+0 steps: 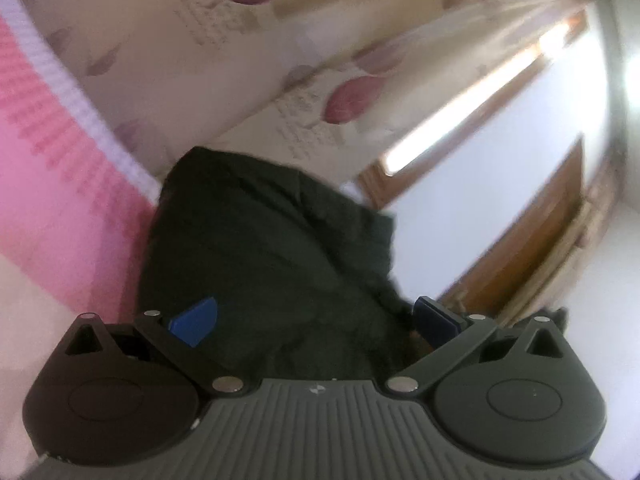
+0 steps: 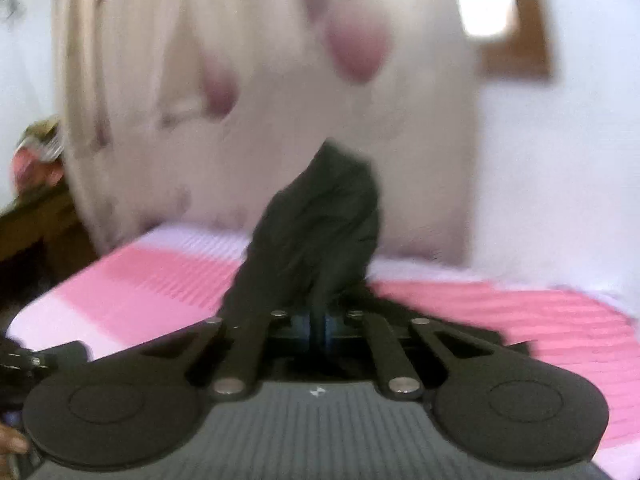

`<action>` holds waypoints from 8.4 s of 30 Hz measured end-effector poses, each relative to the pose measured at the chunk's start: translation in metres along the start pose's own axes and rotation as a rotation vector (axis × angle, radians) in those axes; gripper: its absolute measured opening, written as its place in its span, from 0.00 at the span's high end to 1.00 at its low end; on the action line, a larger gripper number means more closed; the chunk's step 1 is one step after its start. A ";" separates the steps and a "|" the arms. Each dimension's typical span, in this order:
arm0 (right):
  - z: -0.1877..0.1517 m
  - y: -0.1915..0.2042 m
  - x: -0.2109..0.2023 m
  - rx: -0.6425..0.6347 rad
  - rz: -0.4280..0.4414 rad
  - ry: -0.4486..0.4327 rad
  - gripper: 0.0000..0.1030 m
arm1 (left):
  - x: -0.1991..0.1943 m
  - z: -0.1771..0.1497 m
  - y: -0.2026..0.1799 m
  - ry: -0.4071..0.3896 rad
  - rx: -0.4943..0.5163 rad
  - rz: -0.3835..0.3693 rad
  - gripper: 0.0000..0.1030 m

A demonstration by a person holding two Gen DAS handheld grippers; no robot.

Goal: Fold large clothes

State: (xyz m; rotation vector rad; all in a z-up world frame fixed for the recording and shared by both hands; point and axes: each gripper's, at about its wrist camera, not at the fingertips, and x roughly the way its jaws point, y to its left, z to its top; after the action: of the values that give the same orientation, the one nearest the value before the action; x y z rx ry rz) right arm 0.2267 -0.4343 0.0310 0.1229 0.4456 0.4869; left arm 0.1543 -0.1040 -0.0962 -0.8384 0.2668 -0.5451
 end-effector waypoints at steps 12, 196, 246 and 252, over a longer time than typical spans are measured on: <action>-0.088 -0.100 -0.027 0.474 -0.005 0.011 0.94 | 0.041 -0.033 0.017 0.100 0.112 0.002 0.00; -0.056 0.054 0.043 -0.194 -0.214 -0.015 0.28 | 0.002 -0.031 0.005 0.477 0.641 0.201 0.68; -0.106 -0.008 0.006 0.307 0.086 0.289 0.00 | -0.007 0.082 0.088 0.523 0.293 0.223 0.00; -0.110 -0.023 0.031 0.342 0.170 0.362 0.00 | 0.013 0.075 0.105 0.572 0.234 0.096 0.00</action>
State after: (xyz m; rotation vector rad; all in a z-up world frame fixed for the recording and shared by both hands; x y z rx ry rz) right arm 0.2127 -0.4386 -0.0843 0.4083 0.8771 0.6000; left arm 0.2342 -0.0067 -0.1284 -0.4253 0.7472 -0.7046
